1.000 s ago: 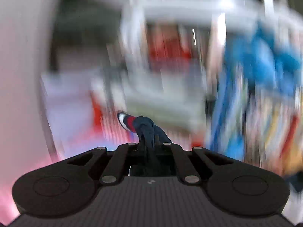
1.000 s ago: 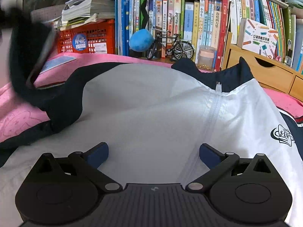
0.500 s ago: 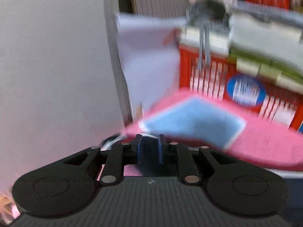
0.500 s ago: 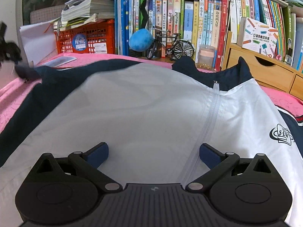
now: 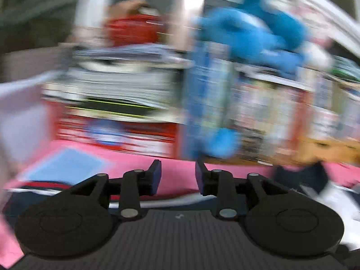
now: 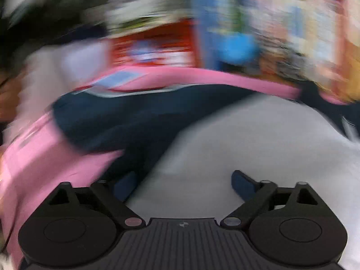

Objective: Fold clothes

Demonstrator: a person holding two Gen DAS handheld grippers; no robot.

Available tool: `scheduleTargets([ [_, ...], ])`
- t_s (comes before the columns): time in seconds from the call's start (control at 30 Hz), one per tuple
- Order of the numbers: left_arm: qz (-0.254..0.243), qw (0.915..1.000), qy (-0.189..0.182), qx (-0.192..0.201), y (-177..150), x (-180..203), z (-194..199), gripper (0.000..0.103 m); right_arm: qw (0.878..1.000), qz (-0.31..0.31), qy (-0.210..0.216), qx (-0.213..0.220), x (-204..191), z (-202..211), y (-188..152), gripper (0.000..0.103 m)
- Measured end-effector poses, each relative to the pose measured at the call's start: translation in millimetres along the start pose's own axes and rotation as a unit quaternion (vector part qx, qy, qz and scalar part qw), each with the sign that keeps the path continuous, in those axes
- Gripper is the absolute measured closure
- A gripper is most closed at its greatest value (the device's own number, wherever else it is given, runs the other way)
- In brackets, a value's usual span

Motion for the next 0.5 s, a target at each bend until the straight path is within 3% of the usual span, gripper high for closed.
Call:
scheduleTargets([
  [0.1,-0.002,0.9984,-0.041,-0.038,-27,31,-16,0.062,0.994,-0.039,0.098,0.001,-5,33,-9,0.014],
  [0.17,-0.012,0.9956,-0.066,-0.065,-50,50,-22,0.062,0.995,-0.048,0.08,0.018,17,64,-13,0.01],
  [0.27,-0.081,0.99,-0.073,-0.09,-85,72,-23,0.062,0.997,-0.045,-0.018,0.053,76,114,-18,0.009],
  [0.33,-0.135,0.9851,-0.04,-0.099,-102,73,-23,0.06,0.99,-0.066,-0.102,0.066,129,146,-20,0.009],
  [0.43,-0.179,0.9797,0.005,-0.09,-113,57,-27,0.035,0.963,-0.131,-0.221,0.076,220,192,-34,0.009],
  [0.5,-0.221,0.9713,0.047,-0.075,-114,44,-27,0.028,0.931,-0.164,-0.319,0.069,276,222,-52,0.009],
])
Point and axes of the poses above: each gripper's, at about its wrist camera, not at the fingertips, and z roughly against the way its jaws point, x to its right, y to its top, the point moved 5 cm from there along -z, roughly the way its jaws point, and after that the axes turned 10 degrees about x, right-handed, at the moved point
